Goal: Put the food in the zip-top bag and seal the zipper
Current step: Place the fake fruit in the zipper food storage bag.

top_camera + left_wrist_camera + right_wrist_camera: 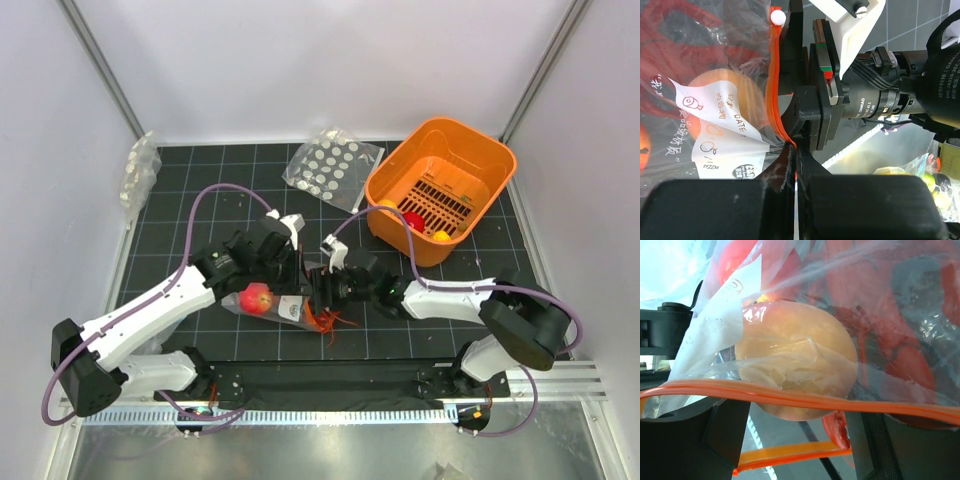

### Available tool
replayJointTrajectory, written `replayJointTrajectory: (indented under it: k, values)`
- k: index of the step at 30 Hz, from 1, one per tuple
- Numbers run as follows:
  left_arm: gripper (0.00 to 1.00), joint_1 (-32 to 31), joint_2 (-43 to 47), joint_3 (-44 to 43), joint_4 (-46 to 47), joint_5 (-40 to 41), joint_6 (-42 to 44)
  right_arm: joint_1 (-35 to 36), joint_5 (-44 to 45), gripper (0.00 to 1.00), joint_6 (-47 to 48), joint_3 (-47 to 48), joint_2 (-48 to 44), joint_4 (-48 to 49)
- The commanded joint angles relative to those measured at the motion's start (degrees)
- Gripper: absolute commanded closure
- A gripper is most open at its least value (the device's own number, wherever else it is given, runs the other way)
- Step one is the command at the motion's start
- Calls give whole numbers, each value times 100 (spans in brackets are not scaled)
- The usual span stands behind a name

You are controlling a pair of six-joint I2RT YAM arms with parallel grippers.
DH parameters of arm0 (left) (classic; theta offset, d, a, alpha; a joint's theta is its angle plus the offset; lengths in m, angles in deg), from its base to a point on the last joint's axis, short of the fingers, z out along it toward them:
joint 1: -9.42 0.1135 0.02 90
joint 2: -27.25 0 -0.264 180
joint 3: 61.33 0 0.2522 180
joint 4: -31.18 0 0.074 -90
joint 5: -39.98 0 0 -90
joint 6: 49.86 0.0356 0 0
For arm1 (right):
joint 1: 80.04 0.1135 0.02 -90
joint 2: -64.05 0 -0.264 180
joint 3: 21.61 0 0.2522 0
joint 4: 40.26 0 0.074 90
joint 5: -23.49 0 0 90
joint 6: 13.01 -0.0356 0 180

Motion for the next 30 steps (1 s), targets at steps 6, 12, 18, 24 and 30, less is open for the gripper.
replayJointTrajectory:
  k: [6, 12, 18, 24, 30]
  values:
    - [100, 26, 86, 98, 702, -65, -186, 306, -345, 63, 54, 56, -145, 753]
    - [100, 26, 200, 406, 764, 23, -142, 569, -381, 64, 159, -85, -110, 682]
    - [100, 35, 498, 1002, 843, 128, -72, 851, -363, 60, 230, 46, 389, 717]
    - [100, 35, 973, 1417, 843, 251, 77, 886, -363, 29, -86, 91, 804, 1251]
    - [100, 35, 1387, 1531, 597, 436, 95, 886, -249, 7, -17, 222, 594, 938]
